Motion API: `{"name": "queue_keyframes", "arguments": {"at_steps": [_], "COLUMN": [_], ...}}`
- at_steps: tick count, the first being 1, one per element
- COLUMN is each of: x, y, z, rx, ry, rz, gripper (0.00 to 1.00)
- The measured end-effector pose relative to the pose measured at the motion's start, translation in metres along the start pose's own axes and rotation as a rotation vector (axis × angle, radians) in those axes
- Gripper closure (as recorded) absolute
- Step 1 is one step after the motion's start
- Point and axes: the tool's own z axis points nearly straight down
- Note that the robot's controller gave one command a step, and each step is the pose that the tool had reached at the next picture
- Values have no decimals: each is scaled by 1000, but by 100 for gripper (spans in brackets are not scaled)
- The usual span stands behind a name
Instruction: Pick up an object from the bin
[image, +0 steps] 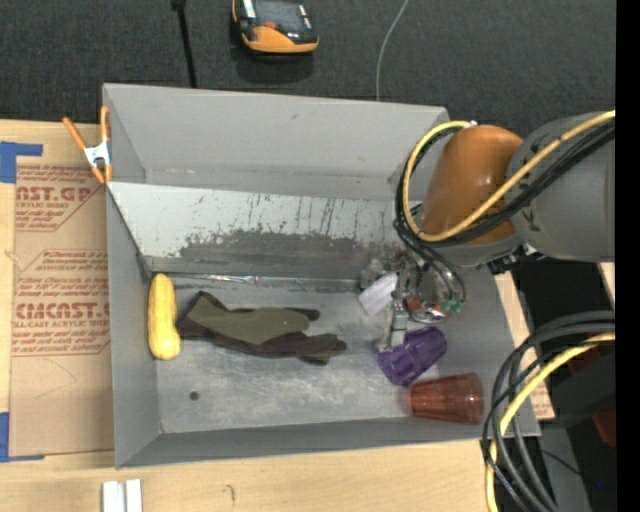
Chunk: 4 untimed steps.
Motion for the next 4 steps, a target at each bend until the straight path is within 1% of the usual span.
{"name": "queue_keyframes", "arguments": {"at_steps": [1,2,3,4], "x": [-1,9,2,3], "y": [0,30,51,100], "z": [-5,34,53,54], "rx": [1,1,-1,0], "ry": [-7,-11,-5,-9], "rz": [-1,-48,18,-145], "gripper": [0,0,0,100]}}
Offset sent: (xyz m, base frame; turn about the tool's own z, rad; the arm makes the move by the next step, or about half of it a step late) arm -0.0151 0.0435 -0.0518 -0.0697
